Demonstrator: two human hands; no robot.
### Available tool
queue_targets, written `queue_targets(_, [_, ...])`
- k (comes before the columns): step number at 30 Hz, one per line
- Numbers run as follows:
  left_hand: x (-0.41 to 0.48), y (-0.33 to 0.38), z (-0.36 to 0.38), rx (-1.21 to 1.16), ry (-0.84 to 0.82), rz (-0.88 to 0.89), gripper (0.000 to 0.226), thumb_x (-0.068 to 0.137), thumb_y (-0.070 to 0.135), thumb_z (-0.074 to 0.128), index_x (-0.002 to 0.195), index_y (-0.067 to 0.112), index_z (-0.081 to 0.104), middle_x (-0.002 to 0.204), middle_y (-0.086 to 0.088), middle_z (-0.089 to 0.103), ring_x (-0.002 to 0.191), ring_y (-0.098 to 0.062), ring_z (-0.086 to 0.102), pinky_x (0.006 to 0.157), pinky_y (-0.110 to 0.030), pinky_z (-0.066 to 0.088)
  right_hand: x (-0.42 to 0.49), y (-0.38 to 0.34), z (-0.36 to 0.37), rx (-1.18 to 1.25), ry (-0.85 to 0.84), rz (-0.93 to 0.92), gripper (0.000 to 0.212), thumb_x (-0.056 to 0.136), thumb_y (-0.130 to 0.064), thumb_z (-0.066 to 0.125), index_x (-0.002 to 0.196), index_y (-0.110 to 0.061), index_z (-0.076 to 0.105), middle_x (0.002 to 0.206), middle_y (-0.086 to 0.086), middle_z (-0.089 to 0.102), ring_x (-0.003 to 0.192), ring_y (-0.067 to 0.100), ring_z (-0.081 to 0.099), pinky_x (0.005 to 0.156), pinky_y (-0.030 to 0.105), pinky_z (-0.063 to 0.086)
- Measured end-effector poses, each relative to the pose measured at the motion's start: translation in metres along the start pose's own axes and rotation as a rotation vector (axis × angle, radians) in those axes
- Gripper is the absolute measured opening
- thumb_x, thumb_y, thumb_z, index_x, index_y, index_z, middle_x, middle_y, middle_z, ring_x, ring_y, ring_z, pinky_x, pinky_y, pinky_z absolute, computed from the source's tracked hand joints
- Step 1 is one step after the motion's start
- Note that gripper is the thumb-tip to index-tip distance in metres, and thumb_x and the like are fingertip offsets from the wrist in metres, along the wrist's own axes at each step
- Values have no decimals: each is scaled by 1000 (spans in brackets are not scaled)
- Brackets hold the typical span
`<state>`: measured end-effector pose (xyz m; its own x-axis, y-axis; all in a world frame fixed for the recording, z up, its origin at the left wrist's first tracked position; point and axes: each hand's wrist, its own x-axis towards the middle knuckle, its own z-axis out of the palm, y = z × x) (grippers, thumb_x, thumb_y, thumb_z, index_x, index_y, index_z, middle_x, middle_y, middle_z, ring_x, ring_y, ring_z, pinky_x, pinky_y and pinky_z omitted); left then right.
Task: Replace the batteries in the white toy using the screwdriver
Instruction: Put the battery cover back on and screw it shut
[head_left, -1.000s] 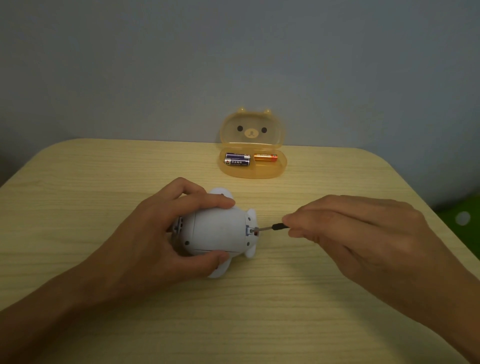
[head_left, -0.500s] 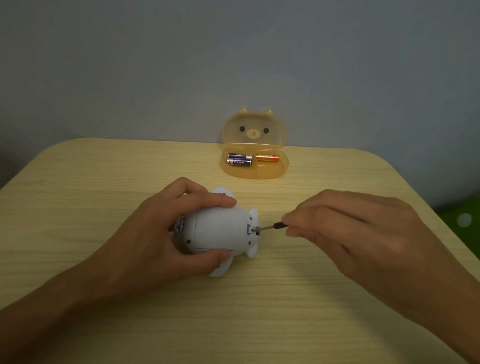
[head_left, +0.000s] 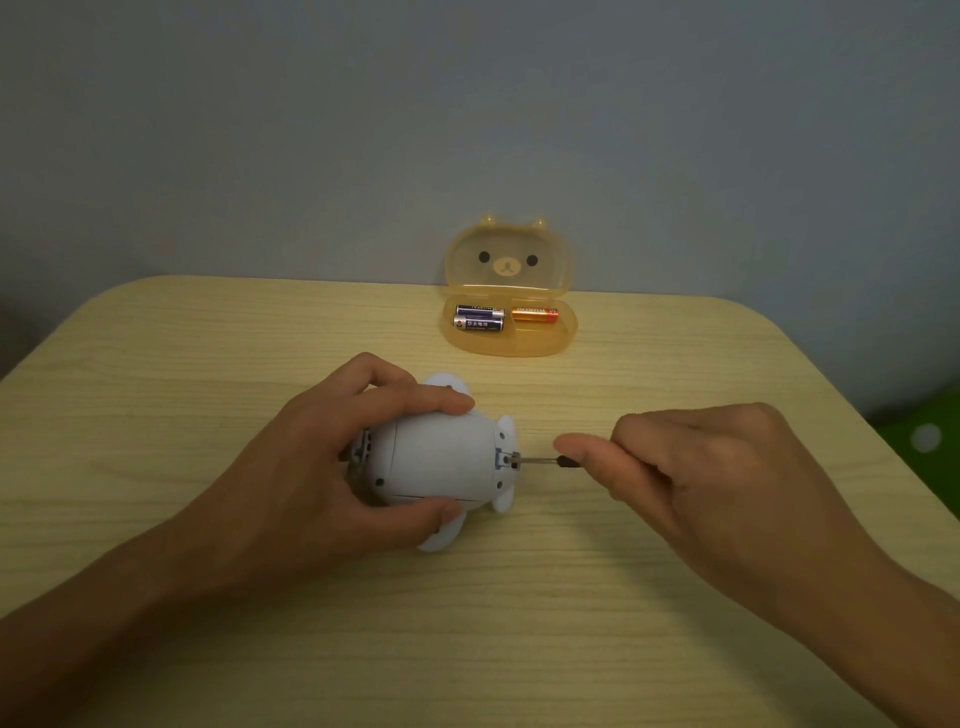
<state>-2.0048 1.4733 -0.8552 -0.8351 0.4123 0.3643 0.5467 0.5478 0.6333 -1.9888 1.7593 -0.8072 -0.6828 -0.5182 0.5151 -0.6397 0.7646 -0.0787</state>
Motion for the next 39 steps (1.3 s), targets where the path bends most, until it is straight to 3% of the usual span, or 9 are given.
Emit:
queue_targets(2, [-1, 0, 0, -16, 3, 1, 65, 71, 58, 81, 133, 48, 64, 124, 14, 59, 115, -13, 62, 79, -20, 55, -1, -2, -2, 227, -17, 213, 67, 100, -53, 50, 46, -14, 61, 36, 2, 54, 29, 18, 50, 41, 33, 47])
queue_targets(4, [-1, 1, 1, -36, 9, 1, 63, 71, 56, 81, 132, 45, 66, 124, 14, 61, 116, -13, 63, 80, -21, 55, 1, -1, -7, 436, 42, 450, 64, 95, -55, 52, 44, -18, 64, 41, 5, 63, 33, 20, 57, 43, 22, 47])
queue_targets(7, [0, 1, 1, -58, 7, 16, 64, 73, 52, 84, 133, 40, 67, 126, 14, 68, 118, -12, 66, 85, -23, 55, 2, 13, -5, 493, 105, 575, 55, 92, -55, 53, 51, -21, 68, 52, -1, 70, 38, 14, 60, 44, 16, 47])
queue_targets(14, [0, 8, 4, -82, -37, 35, 73, 70, 57, 87, 138, 36, 66, 121, 19, 70, 110, -9, 68, 83, -13, 51, -14, 29, 21, 449, -151, 427, 33, 87, -58, 55, 79, -35, 76, 71, -13, 73, 66, 12, 65, 56, 17, 45])
queue_targets(19, [-2, 8, 6, -77, -51, -9, 77, 65, 64, 87, 135, 43, 62, 125, 21, 68, 112, -8, 67, 82, -19, 55, -19, 34, 27, 380, -304, 324, 20, 83, -52, 68, 90, -33, 73, 87, -18, 65, 88, 7, 62, 71, 18, 47])
queue_targets(22, [-1, 7, 8, -97, -57, -38, 79, 64, 67, 85, 136, 45, 60, 128, 21, 67, 114, -10, 67, 83, -25, 57, -19, 36, 27, 389, -310, 318, 22, 80, -52, 70, 93, -34, 72, 92, -19, 65, 92, 7, 63, 75, 22, 52])
queue_targets(27, [-1, 2, 7, -92, -59, -58, 83, 63, 71, 84, 138, 46, 59, 127, 21, 67, 114, -11, 67, 83, -26, 56, -15, 41, 26, 408, -334, 312, 37, 75, -67, 62, 95, -37, 72, 92, -20, 66, 92, 4, 61, 71, 12, 44])
queue_targets(30, [3, 1, 3, -77, -77, -66, 82, 63, 72, 83, 137, 45, 60, 125, 22, 67, 113, -12, 68, 83, -29, 58, -9, 43, 25, 415, -319, 314, 30, 78, -63, 66, 91, -36, 72, 88, -19, 68, 87, 5, 63, 69, 13, 43])
queue_targets(39, [98, -20, -25, -163, 62, -247, 66, 72, 80, 72, 125, 41, 71, 113, 16, 75, 94, -7, 74, 82, -33, 59, 74, 97, 35, 489, -94, 596, 27, 97, -51, 58, 103, -30, 74, 92, -19, 69, 85, 4, 65, 75, 25, 49])
